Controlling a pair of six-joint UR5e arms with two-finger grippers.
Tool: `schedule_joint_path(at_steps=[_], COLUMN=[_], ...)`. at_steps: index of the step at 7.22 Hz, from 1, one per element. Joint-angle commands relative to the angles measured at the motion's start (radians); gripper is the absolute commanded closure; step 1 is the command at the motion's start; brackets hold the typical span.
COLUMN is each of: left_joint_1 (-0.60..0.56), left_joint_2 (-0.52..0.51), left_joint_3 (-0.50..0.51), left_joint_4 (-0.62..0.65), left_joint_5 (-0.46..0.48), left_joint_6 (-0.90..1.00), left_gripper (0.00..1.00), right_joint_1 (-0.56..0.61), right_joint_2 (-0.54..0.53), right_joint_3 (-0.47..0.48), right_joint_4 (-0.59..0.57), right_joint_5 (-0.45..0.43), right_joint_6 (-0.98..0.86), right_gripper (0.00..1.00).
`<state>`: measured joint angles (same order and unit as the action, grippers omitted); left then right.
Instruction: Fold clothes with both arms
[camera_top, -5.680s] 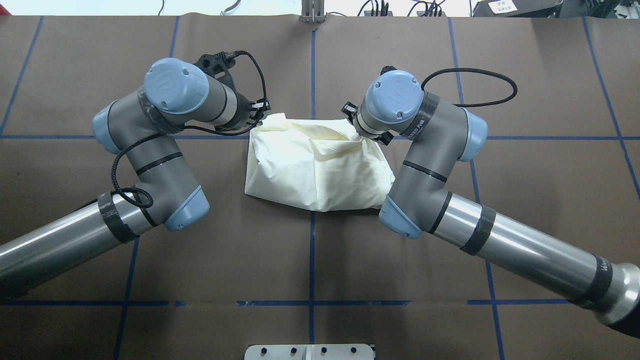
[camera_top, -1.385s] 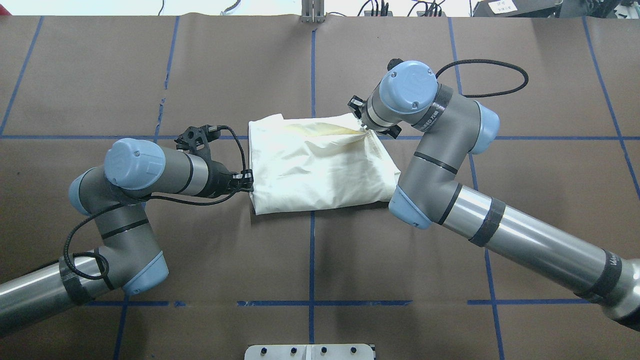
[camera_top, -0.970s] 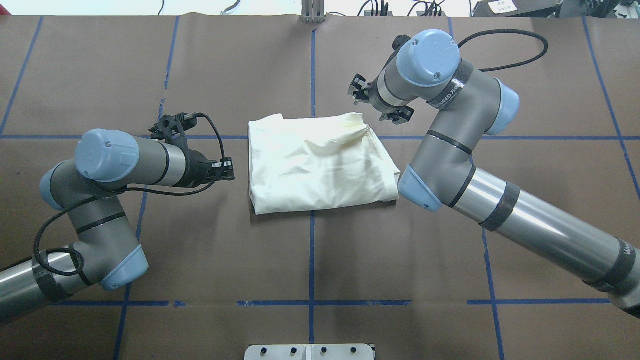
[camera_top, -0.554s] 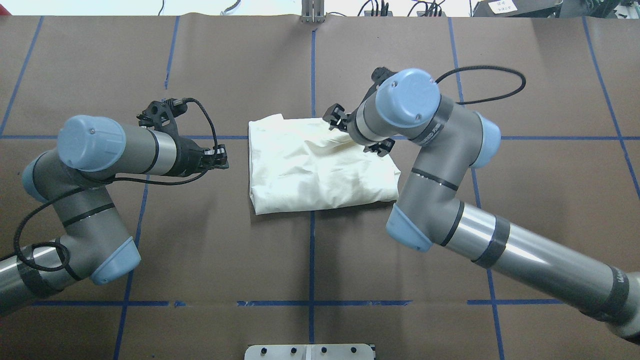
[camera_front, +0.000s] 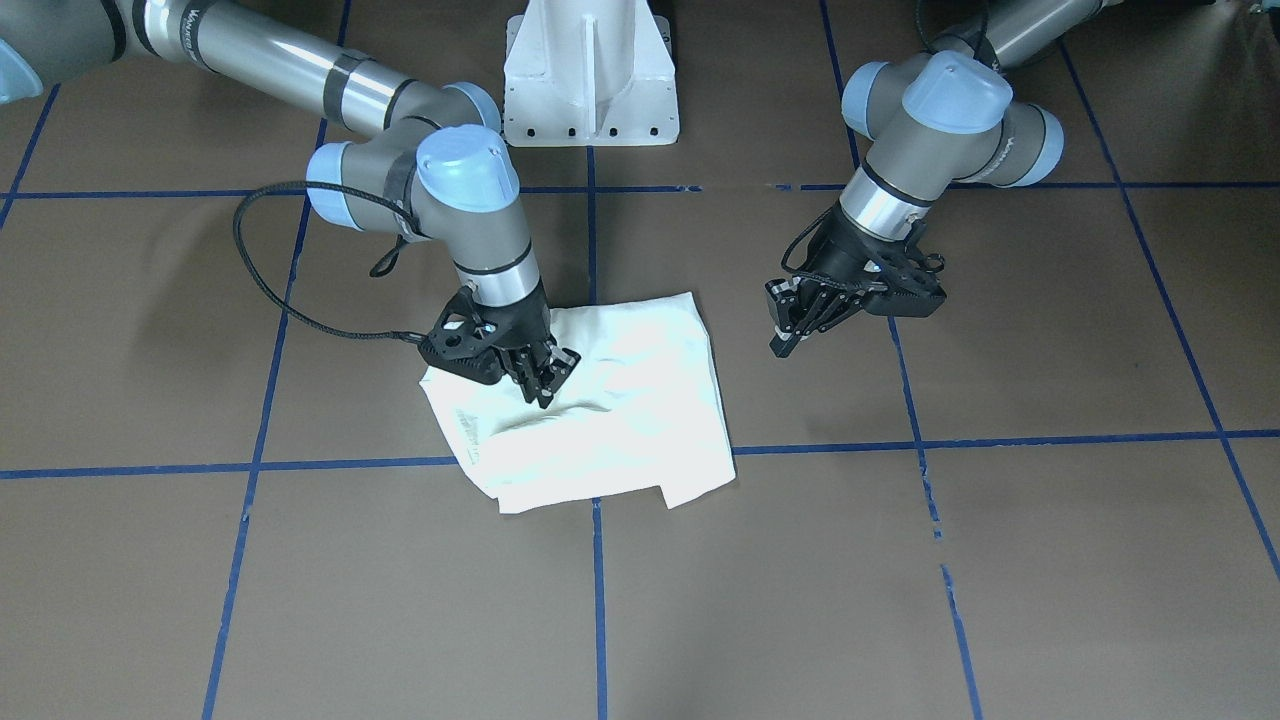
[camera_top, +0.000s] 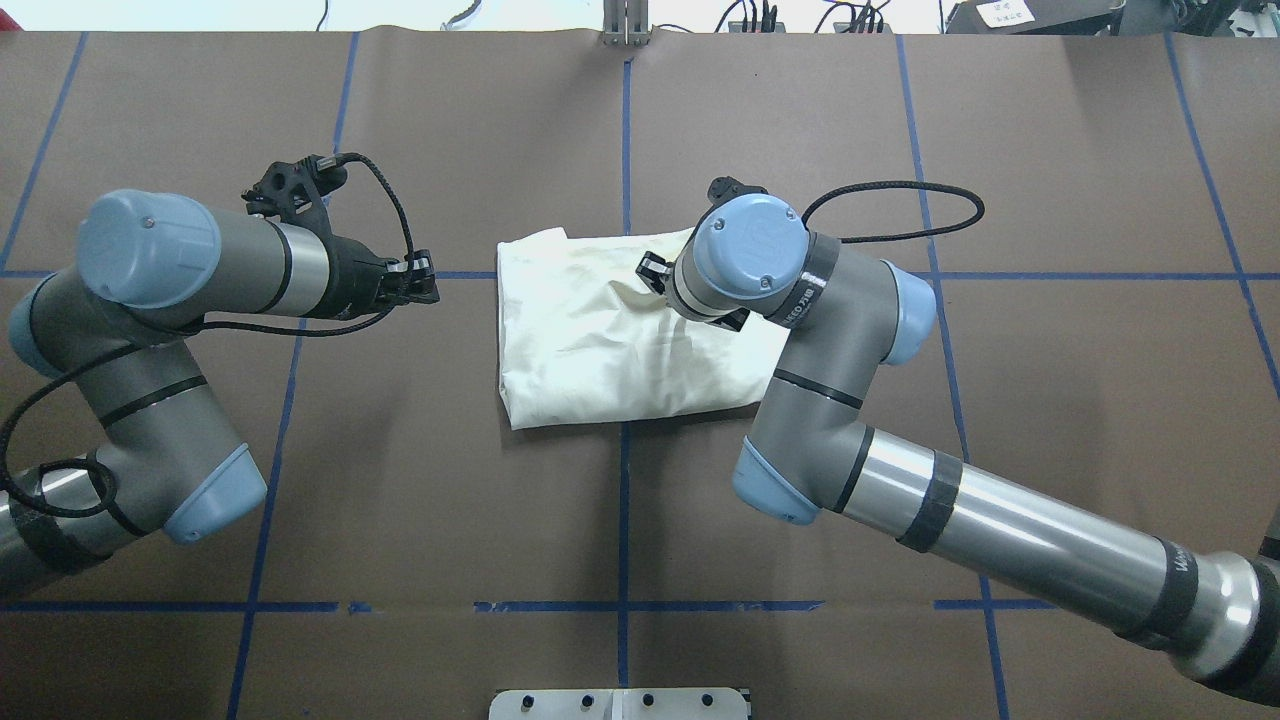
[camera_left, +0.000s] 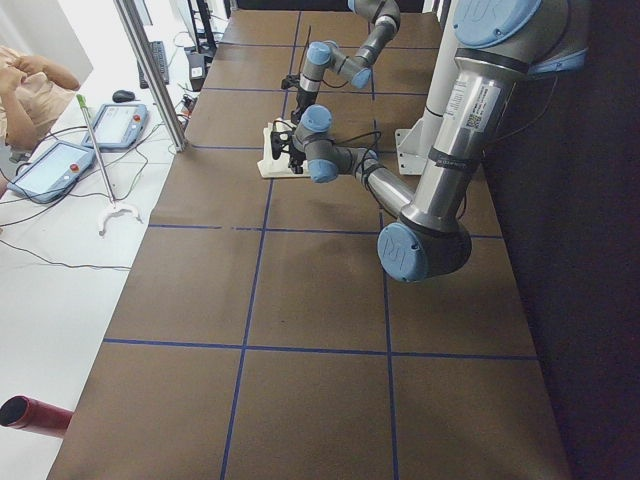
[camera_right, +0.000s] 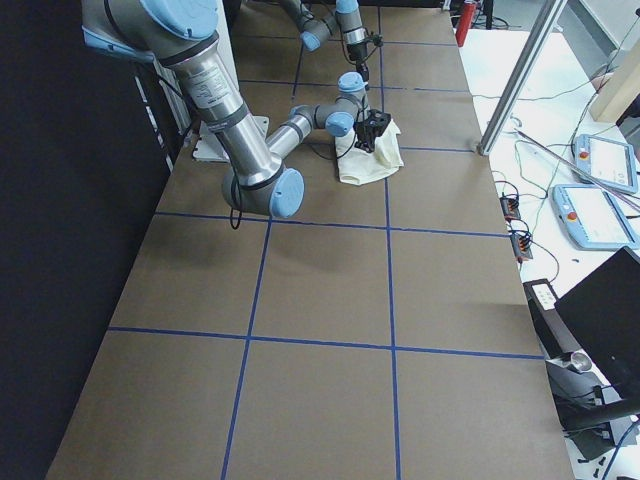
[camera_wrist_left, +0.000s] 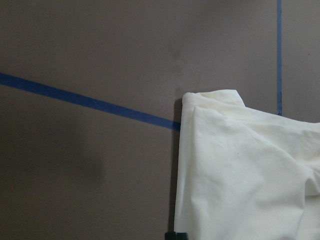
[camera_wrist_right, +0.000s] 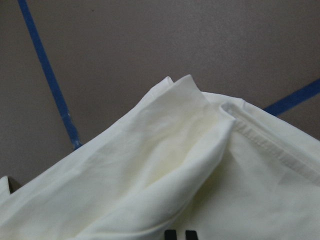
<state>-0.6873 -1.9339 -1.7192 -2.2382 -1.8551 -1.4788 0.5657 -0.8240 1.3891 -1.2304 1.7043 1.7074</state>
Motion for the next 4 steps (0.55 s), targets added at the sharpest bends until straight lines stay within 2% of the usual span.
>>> schedule_joint_path(at_steps=[1,2,3,4], left_joint_1=[-0.006,-0.006,-0.005,-0.005], left_joint_2=[0.0,0.001,0.0,-0.002], left_joint_3=[0.001,0.001,0.01,0.01], left_joint_4=[0.0,0.0,0.0,0.0], left_joint_5=[0.001,0.001,-0.001,0.0], left_joint_6=[0.0,0.0,0.0,0.0], left_gripper=[1.0,1.0,1.0,1.0], right_joint_1=[0.034,0.09,0.17,0.213], right_joint_2=[0.074,0.112,0.14,0.135], right_joint_3=[-0.167,-0.291,-0.333,-0.334], right_joint_4=[0.087,0.179,0.18,0.178], right_joint_5=[0.008,0.036,0.107,0.135], right_joint_6=[-0.044,-0.087,-0.174,-0.216], right_gripper=[1.0,1.0,1.0,1.0])
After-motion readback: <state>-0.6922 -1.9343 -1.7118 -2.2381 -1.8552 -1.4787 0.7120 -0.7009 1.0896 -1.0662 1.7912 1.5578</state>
